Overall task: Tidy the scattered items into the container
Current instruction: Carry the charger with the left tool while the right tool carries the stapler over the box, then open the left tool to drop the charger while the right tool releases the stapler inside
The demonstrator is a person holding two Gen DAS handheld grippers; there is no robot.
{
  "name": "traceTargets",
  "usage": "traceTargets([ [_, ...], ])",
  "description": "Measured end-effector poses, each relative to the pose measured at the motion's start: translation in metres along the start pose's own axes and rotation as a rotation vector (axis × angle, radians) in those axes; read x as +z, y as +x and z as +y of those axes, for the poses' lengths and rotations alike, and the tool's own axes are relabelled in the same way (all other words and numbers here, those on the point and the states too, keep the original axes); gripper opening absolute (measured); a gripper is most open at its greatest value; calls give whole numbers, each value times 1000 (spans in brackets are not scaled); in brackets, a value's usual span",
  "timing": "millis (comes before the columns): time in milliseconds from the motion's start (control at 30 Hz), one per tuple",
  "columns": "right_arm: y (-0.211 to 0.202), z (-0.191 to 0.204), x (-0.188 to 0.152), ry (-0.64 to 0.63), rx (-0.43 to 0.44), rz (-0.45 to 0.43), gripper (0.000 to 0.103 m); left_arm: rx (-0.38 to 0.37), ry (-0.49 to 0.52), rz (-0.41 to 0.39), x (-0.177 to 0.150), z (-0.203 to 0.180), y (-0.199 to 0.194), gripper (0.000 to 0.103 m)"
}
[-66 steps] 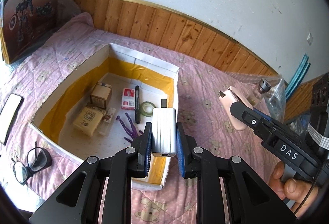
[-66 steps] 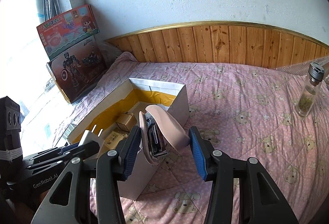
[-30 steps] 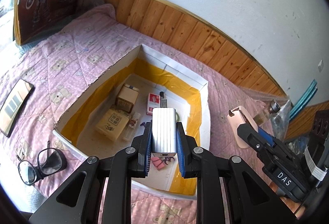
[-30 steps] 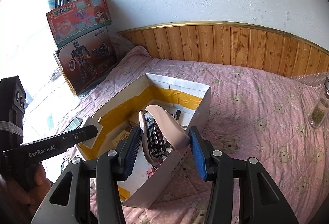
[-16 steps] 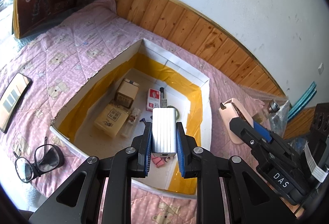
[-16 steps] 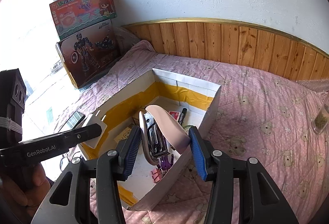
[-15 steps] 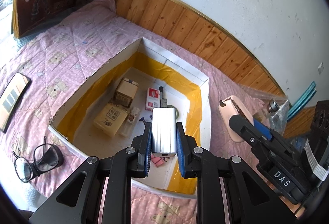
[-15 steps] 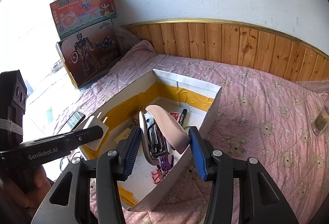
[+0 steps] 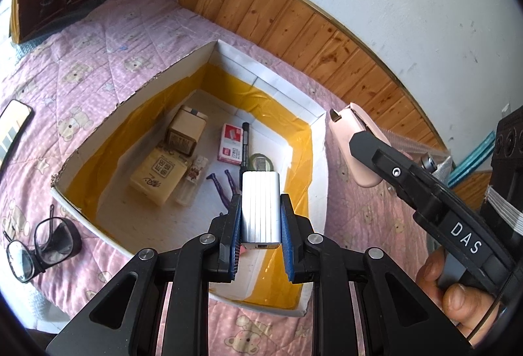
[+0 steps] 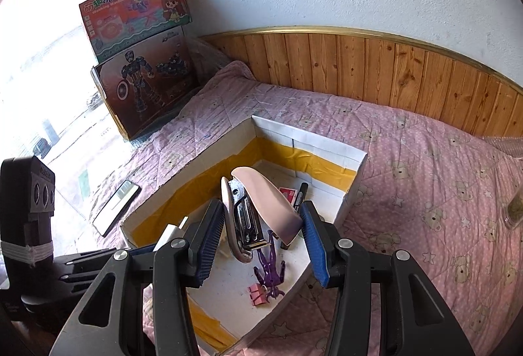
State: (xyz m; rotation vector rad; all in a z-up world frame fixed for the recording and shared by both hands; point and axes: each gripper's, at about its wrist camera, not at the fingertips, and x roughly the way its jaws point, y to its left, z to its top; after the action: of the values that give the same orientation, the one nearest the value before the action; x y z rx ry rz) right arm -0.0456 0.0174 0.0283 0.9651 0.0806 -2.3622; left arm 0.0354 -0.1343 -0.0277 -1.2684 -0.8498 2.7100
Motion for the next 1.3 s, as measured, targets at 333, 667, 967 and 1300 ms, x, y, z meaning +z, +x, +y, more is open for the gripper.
traceTargets([
  [333, 20, 6, 25, -6, 26, 43, 49, 11, -52, 43, 5, 8, 20, 21],
  [667, 45, 10, 49, -7, 49, 100, 49, 13, -124, 91, 8, 14, 36, 21],
  [967, 75, 6, 55, 6, 68, 181, 50, 65, -170, 102, 12, 22, 47, 21],
  [1300, 109, 3, 70, 40, 87, 252, 50, 73, -251, 146, 13, 35, 60, 22],
])
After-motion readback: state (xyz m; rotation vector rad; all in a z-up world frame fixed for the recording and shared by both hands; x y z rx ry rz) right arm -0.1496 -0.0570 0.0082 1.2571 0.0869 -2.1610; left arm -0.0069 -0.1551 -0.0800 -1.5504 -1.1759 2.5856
